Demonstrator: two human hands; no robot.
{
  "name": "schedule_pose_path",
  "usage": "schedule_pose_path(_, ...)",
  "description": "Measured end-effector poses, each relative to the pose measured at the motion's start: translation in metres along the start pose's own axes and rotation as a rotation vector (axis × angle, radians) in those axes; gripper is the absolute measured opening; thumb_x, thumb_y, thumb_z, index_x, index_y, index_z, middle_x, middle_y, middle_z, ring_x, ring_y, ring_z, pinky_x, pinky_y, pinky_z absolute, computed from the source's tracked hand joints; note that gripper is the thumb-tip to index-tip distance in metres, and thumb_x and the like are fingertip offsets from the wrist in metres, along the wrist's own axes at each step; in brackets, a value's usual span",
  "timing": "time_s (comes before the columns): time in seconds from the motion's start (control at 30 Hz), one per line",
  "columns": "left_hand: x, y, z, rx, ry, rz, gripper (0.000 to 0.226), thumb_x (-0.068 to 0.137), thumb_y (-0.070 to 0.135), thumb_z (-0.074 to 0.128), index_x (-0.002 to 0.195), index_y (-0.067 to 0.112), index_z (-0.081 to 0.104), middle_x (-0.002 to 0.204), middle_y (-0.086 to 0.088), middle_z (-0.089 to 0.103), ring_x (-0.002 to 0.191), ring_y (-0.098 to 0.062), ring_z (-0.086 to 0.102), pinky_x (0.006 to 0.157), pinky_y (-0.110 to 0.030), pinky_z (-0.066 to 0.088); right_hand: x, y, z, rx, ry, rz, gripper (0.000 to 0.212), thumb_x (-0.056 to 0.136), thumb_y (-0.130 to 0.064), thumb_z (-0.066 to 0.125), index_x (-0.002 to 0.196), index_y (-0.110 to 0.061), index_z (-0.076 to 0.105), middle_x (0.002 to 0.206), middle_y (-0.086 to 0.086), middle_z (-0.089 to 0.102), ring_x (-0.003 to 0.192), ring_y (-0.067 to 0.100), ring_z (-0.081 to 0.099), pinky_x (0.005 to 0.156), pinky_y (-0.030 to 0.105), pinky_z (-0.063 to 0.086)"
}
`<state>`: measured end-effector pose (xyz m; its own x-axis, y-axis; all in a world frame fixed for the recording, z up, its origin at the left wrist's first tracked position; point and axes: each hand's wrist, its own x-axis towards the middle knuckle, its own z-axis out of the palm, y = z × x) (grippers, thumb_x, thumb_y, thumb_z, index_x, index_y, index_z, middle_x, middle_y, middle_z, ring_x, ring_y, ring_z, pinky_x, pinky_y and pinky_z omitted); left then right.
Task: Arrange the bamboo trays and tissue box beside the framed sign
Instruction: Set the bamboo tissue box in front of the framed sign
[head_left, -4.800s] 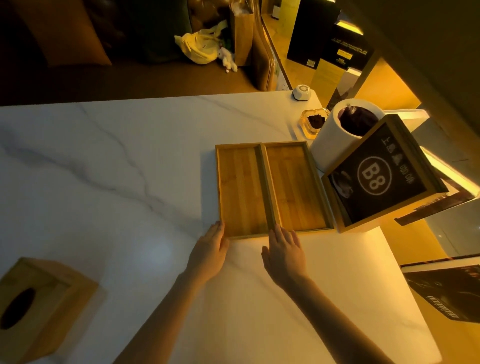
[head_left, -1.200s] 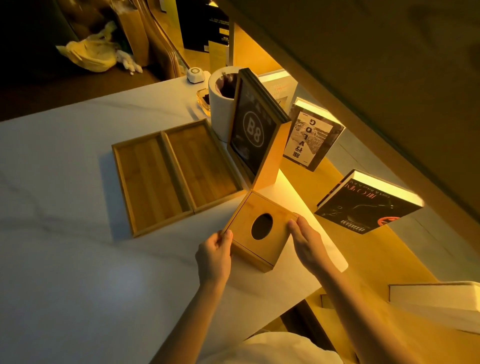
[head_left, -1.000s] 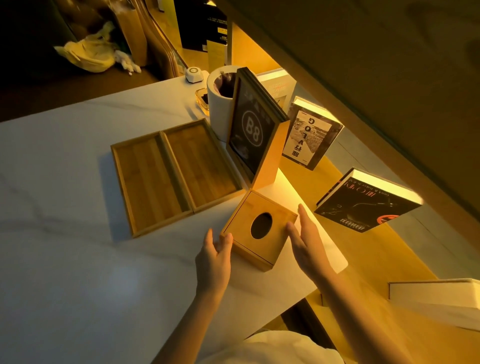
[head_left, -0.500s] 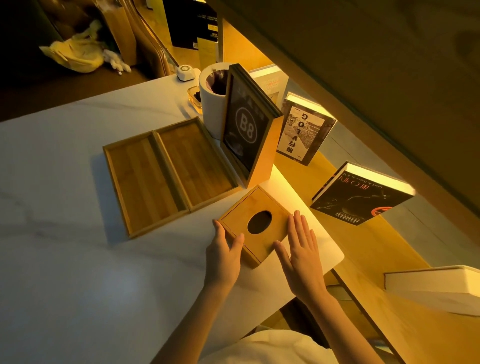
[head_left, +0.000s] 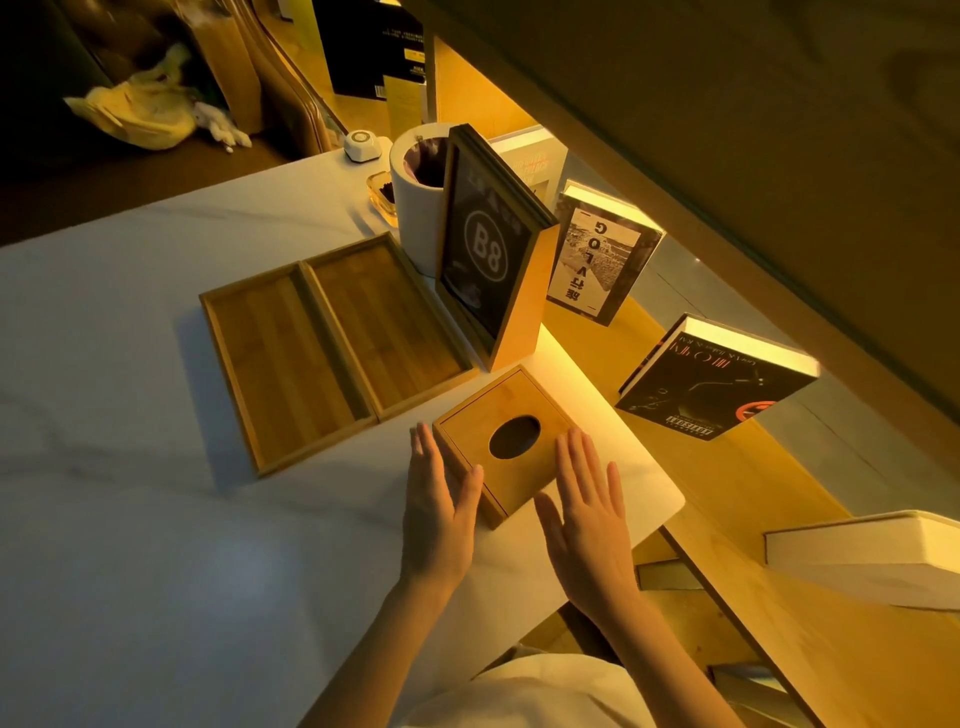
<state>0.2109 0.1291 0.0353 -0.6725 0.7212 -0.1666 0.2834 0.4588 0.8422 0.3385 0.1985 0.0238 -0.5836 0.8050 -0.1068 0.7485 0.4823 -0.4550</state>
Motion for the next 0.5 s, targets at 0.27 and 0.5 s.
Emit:
schedule_pose_path(0.27,0.004,-0.008,0.005,0.176,-0.059,0.133,0.064,0.082,0.048,0.031,0.128,0.034,-0.011,0.155,-0.007,0.005,0.140,-0.025,0.018,0.105,-0.037,0.041,-0.002,-0.003,0.009,0.003,-0.056,0.014,0.070,0.074,-0.071,-0.012,0.132,-0.035,-0.025,0.144,-0.016,-0.029,0.129,-0.001,-0.035,0.106,0.025,-0.027)
schedule_pose_path(0.5,0.025,-0.006,0.007,0.215,-0.086,0.151,0.068,0.087,0.041,0.037,0.134,0.027,-0.011,0.155,-0.006,0.005,0.140,-0.025,0.016,0.105,-0.036,0.040,0.012,0.000,0.006,-0.017,-0.023,-0.007,0.069,0.077,-0.068,-0.012,0.136,-0.032,-0.018,0.145,-0.013,-0.025,0.135,0.007,-0.025,0.110,0.033,-0.019)
